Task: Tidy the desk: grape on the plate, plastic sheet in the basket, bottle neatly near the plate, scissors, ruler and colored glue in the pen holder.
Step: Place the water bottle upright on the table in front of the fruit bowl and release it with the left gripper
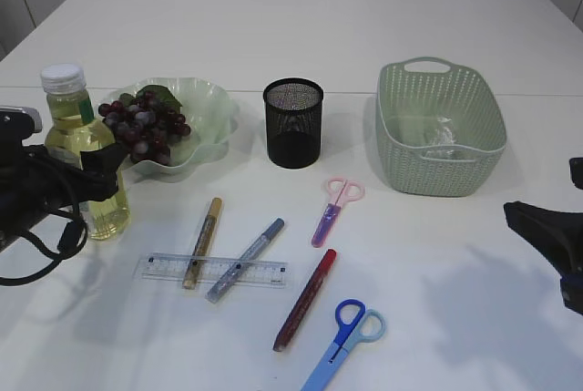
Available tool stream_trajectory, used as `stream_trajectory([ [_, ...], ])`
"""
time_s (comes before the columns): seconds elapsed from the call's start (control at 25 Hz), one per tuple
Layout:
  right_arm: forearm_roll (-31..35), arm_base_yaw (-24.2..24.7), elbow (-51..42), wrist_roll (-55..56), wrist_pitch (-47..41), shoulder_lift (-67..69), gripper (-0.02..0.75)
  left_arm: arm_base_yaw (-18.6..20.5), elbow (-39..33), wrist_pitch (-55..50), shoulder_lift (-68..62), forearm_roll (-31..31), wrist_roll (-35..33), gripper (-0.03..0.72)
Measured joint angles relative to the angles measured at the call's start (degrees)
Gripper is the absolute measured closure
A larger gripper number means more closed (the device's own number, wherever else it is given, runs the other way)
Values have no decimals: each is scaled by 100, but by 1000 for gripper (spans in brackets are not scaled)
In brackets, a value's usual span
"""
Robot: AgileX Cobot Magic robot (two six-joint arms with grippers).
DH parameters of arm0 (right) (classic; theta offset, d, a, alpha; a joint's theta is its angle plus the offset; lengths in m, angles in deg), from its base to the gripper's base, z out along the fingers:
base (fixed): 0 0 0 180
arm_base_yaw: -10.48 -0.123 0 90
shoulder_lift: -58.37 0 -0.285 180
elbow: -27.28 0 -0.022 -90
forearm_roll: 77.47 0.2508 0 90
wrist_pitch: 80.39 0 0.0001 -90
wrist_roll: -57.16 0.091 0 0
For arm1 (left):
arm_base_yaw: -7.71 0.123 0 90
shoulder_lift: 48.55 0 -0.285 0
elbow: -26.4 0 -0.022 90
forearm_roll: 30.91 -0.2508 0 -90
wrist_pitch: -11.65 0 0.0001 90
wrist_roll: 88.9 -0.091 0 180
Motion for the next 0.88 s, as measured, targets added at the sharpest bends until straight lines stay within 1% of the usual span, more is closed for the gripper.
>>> stream_trajectory([
  [0.28,0,0,0,0,10,0,155,0,-25,35,0,7,0,130],
  [0.48,0,0,0,0,10,0,155,0,-220,134,35,95,-10,130],
  [0.88,0,0,0,0,22,0,155,0,-254,65,128,120,-4,129],
])
